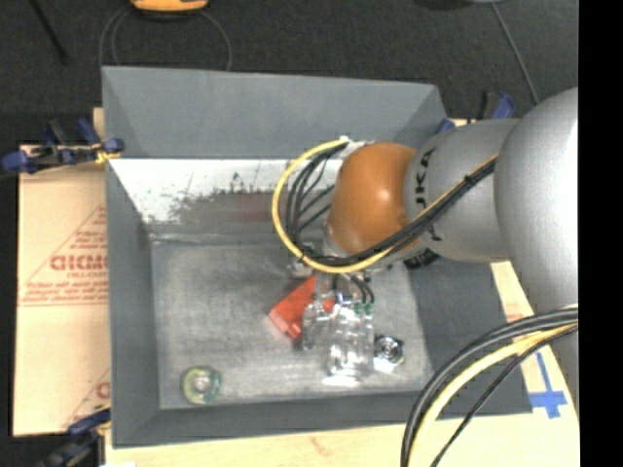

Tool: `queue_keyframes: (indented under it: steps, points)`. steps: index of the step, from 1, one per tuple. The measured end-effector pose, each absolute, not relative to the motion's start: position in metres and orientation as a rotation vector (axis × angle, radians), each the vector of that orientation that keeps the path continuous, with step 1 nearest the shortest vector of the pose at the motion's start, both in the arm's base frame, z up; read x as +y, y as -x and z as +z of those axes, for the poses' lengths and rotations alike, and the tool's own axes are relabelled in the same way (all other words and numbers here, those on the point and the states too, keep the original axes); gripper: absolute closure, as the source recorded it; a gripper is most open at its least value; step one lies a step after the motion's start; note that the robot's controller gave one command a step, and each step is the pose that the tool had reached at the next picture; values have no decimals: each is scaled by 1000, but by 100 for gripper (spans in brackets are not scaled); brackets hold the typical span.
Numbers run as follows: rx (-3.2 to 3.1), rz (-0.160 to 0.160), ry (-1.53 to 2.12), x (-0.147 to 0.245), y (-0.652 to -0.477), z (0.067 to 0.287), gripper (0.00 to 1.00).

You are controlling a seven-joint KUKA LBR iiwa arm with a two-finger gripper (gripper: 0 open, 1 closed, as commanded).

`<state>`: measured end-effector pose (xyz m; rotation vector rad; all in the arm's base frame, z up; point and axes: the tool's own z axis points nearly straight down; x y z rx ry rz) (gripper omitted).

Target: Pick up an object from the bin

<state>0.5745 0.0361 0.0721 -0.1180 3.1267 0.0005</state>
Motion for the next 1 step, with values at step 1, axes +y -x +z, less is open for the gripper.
queue_keyframes:
  steps: [1]
  points:
    - [3121, 2, 114, 37, -577, 77, 100]
